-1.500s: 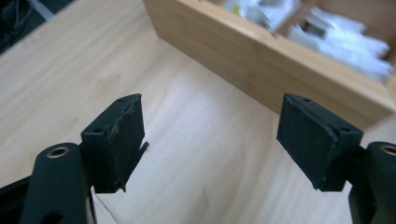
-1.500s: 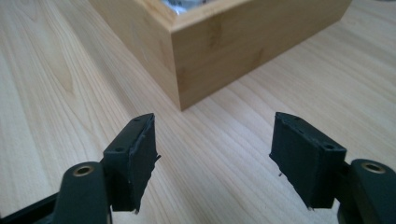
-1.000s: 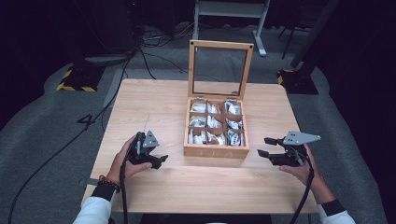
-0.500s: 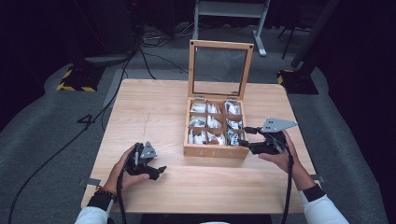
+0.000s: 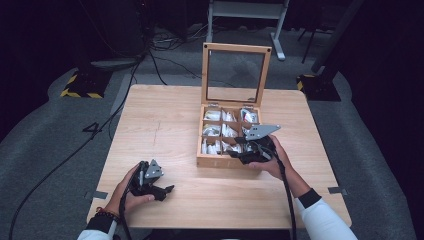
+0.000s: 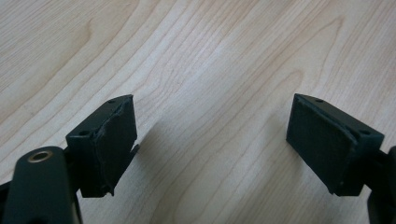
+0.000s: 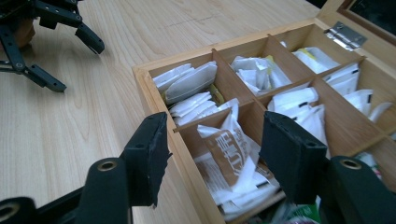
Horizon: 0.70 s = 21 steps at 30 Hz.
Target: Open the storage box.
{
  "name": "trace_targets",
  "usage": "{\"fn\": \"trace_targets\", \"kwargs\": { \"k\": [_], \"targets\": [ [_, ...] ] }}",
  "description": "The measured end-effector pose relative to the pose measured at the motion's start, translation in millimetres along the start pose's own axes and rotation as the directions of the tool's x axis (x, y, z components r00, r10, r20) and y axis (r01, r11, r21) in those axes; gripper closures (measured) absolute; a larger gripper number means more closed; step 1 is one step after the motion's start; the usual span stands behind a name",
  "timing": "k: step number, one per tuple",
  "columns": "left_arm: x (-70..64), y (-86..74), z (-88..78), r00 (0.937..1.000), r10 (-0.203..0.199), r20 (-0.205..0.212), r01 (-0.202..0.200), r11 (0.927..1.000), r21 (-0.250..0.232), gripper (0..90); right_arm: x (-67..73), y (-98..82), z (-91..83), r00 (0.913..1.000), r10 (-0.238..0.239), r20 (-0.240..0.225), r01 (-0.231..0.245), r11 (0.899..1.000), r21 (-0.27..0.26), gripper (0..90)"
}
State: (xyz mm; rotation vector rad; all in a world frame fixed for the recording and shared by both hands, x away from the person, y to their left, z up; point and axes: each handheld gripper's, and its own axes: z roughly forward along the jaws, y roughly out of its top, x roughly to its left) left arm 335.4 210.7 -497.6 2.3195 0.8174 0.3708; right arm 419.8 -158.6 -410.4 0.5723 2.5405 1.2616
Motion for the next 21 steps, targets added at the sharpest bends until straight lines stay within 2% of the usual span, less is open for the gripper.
{"fn": "trace_targets", "kwargs": {
  "k": [4, 8, 11, 15, 18, 21],
  "targets": [
    [5.4, -7.9, 1.7, 0.9979, -0.048, 0.044, 0.05, 0.9979, -0.041, 16.5, 0.5, 2.6, 13.8, 0.9999, 0.0, 0.014, -0.001, 0.999, 0.033, 42.0],
    [6.0, -8.6, 1.3, 0.9981, -0.043, 0.045, 0.045, 0.998, -0.044, 16.1, -1.4, 1.6, 23.2, 0.9985, 0.014, 0.053, -0.017, 0.998, 0.063, 45.3],
    [6.0, -8.6, 1.3, 0.9981, -0.043, 0.045, 0.045, 0.998, -0.044, 16.1, -4.5, -0.1, 27.2, 0.9987, 0.027, 0.044, -0.03, 0.997, 0.066, 44.6],
    [5.9, -8.7, 1.4, 0.9978, -0.046, 0.048, 0.048, 0.9979, -0.045, 16.0, -6.2, -1.0, 32.9, 0.9976, 0.025, 0.064, -0.031, 0.996, 0.087, 45.7],
    [6.7, -8.4, 1.7, 0.9978, -0.041, 0.052, 0.044, 0.9981, -0.044, 15.9, -7.0, -2.0, 35.9, 0.9967, 0.031, 0.076, -0.039, 0.993, 0.111, 51.0],
    [6.9, -8.0, 2.2, 0.998, -0.037, 0.051, 0.039, 0.9982, -0.046, 15.3, -4.5, -2.7, 37.5, 0.9965, 0.008, 0.083, -0.019, 0.991, 0.135, 60.8]
  ]
}}
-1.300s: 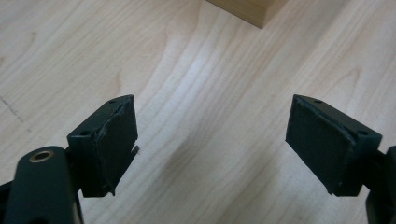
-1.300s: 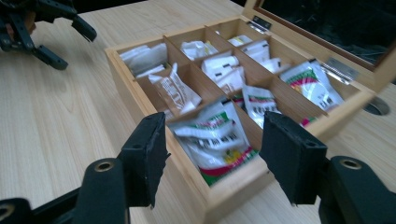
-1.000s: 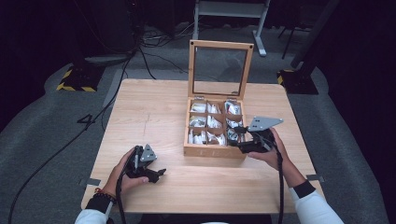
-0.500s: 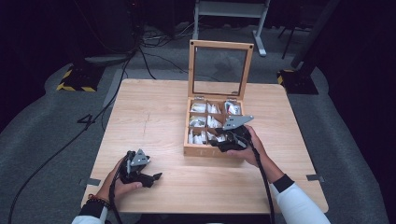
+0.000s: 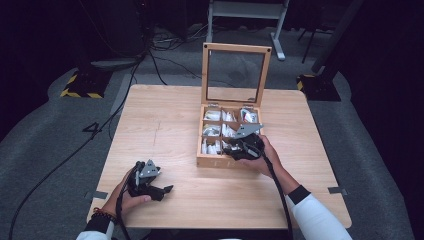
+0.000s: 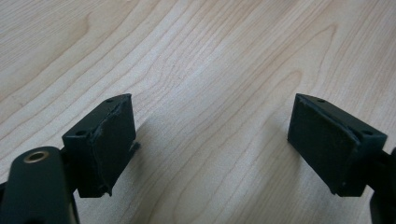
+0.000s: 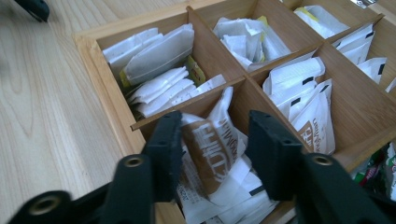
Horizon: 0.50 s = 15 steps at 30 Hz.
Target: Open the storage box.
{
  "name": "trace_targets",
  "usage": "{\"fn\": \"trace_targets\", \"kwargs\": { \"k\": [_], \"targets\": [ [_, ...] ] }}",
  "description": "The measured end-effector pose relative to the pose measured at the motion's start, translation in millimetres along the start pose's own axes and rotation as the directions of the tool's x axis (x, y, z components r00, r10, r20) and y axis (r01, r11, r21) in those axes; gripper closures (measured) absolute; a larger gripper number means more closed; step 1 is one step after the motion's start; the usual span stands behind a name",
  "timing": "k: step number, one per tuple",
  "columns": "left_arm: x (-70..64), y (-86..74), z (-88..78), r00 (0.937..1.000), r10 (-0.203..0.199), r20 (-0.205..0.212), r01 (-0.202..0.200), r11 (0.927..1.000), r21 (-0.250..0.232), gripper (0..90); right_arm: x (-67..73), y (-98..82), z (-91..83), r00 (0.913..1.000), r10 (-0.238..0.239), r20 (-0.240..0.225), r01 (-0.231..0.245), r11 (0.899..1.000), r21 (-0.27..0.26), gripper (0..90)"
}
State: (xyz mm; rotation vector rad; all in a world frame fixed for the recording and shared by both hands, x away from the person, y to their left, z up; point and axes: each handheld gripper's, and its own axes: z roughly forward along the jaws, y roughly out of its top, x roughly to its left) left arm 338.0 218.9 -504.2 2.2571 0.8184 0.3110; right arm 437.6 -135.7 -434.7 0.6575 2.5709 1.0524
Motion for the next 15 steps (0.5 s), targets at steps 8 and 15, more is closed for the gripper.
{"fn": "trace_targets", "kwargs": {
  "k": [8, 15],
  "targets": [
    [0.4, 0.4, 0.5, 1.0, 0.002, 0.005, -0.002, 1.0, 0.003, 14.9, 0.1, -4.0, -1.9, 0.9999, -0.015, 0.007, 0.015, 1.0, 0.006, 89.8],
    [0.3, 0.4, 0.4, 1.0, 0.001, 0.004, -0.001, 1.0, 0.003, 14.9, 0.4, -0.6, -4.8, 0.9996, -0.028, -0.003, 0.028, 1.0, -0.002, 75.5]
  ]
}}
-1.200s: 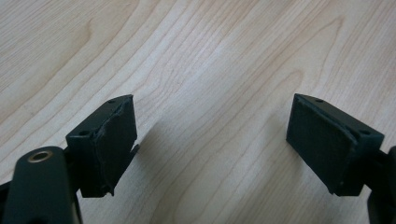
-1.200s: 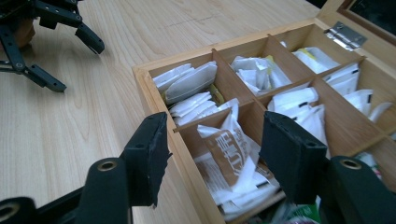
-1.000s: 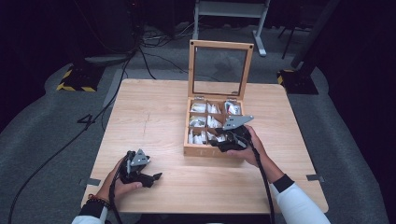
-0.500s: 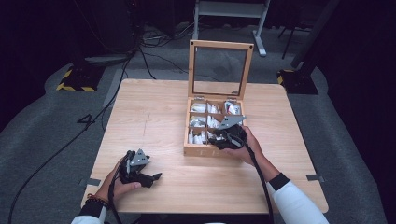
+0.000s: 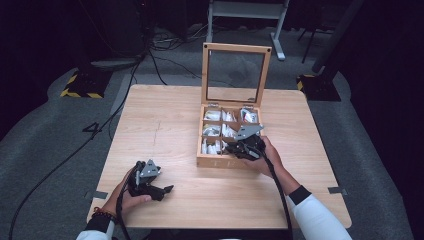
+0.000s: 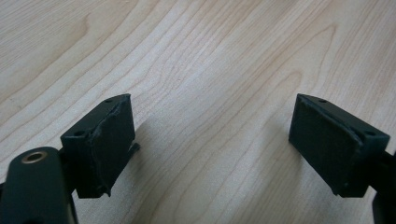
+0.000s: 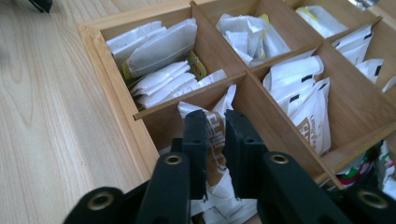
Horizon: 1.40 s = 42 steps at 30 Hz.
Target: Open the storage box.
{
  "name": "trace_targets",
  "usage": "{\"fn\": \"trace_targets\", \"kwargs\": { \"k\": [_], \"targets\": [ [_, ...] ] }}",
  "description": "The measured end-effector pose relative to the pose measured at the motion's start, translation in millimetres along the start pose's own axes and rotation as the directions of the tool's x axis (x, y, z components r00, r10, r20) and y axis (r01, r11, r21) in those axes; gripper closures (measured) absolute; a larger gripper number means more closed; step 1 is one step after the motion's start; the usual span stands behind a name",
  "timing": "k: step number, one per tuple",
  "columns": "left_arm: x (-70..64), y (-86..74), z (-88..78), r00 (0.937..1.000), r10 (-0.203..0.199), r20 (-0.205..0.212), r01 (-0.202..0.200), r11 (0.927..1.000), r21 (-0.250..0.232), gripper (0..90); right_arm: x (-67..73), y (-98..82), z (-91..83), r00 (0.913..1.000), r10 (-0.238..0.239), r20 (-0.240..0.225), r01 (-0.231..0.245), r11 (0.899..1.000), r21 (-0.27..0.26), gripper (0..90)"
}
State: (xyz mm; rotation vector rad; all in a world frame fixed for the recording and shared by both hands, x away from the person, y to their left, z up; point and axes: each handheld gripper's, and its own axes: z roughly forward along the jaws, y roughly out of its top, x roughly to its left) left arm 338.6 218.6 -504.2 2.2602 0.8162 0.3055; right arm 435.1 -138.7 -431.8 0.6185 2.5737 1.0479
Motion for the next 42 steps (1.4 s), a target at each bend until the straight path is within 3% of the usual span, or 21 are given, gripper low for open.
{"fn": "trace_targets", "kwargs": {
  "k": [3, 7, 10, 13, 17, 21, 31, 42],
  "targets": [
    [0.3, 0.2, 0.2, 1.0, 0.003, 0.002, -0.003, 1.0, 0.001, 14.8, -1.7, 2.8, 1.2, 0.9996, 0.013, -0.026, -0.013, 1.0, 0.006, 67.9],
    [0.3, 0.2, 0.2, 1.0, 0.003, 0.002, -0.003, 1.0, 0.001, 14.8, -3.3, 6.5, 10.8, 0.9998, 0.003, -0.021, -0.002, 0.998, 0.067, 60.9],
    [0.5, 0.3, 0.1, 1.0, 0.006, 0.001, -0.006, 1.0, 0.002, 14.8, -10.4, 9.1, 17.2, 0.9987, 0.038, -0.034, -0.033, 0.989, 0.142, 52.6],
    [0.4, 0.3, 0.1, 1.0, 0.006, 0.002, -0.006, 1.0, 0.001, 14.7, -11.8, 10.1, 22.8, 0.999, 0.04, -0.02, -0.035, 0.978, 0.204, 55.1],
    [0.5, 0.4, 0.1, 1.0, 0.007, 0.002, -0.007, 1.0, 0.002, 14.7, -12.2, 10.8, 24.5, 0.9991, 0.038, -0.017, -0.034, 0.975, 0.219, 65.0],
    [0.6, 0.4, 0.1, 1.0, 0.007, 0.002, -0.007, 1.0, 0.002, 14.7, -9.7, 9.1, 21.3, 1.0, 0.001, -0.007, 0.001, 0.981, 0.194, 73.5],
    [0.6, 0.4, 0.1, 1.0, 0.007, 0.001, -0.007, 1.0, 0.002, 14.7, -14.7, 4.6, -6.4, 0.9996, 0.025, -0.015, -0.024, 0.998, 0.063, 79.5],
    [0.6, 0.4, 0.1, 1.0, 0.008, 0.002, -0.008, 1.0, 0.002, 14.7, -14.2, 2.7, -47.4, 0.9993, 0.009, -0.037, -0.011, 0.998, -0.057, 80.1]
  ]
}}
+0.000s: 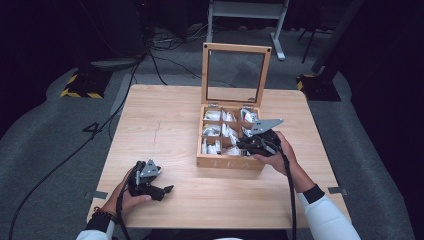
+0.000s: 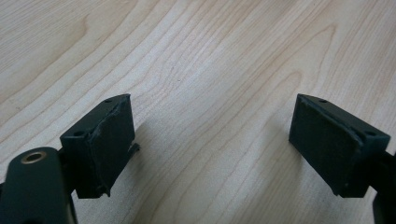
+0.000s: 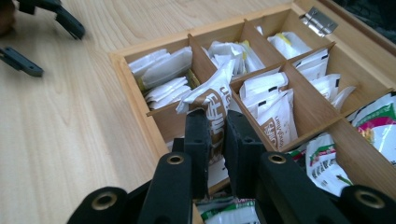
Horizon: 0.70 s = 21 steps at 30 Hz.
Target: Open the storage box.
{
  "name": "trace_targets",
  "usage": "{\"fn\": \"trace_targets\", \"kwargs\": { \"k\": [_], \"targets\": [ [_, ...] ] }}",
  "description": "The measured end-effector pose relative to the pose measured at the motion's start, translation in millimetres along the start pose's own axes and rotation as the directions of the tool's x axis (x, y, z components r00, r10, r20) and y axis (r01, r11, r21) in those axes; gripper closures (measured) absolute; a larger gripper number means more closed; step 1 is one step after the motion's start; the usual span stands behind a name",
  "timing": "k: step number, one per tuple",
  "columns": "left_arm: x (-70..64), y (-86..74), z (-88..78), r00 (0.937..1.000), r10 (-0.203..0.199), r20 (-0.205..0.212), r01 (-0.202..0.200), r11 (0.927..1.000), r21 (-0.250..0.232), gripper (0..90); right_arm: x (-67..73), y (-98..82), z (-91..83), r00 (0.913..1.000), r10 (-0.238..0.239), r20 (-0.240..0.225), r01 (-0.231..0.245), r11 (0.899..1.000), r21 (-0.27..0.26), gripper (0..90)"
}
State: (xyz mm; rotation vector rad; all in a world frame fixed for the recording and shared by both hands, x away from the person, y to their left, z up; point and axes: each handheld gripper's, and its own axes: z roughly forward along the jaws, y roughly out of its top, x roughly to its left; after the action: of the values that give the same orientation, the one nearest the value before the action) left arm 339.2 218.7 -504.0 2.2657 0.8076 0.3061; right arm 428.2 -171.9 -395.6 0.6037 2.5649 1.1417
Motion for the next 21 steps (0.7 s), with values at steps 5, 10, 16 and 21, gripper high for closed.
{"fn": "trace_targets", "kwargs": {
  "k": [5, 10, 16, 21],
  "targets": [
    [-0.1, 0.2, 0.3, 1.0, -0.002, 0.0, 0.002, 1.0, 0.0, 14.6, -1.0, -5.0, -23.0, 0.9999, 0.003, 0.01, -0.002, 0.999, -0.05, 80.3],
    [-0.1, 0.6, 0.8, 1.0, -0.002, 0.002, 0.002, 1.0, 0.001, 14.2, -0.9, -9.6, -38.0, 1.0, 0.001, 0.006, 0.0, 0.997, -0.078, 80.4],
    [-0.1, 0.6, 0.8, 1.0, -0.002, 0.001, 0.002, 1.0, 0.001, 14.2, 3.1, -15.3, -50.0, 0.9999, -0.009, 0.005, 0.009, 0.995, -0.099, 80.4],
    [0.0, 0.7, 0.9, 1.0, -0.001, 0.002, 0.001, 1.0, 0.0, 14.2, 9.8, -20.3, -58.0, 0.9997, -0.024, -0.009, 0.023, 0.994, -0.107, 80.5]
  ]
}}
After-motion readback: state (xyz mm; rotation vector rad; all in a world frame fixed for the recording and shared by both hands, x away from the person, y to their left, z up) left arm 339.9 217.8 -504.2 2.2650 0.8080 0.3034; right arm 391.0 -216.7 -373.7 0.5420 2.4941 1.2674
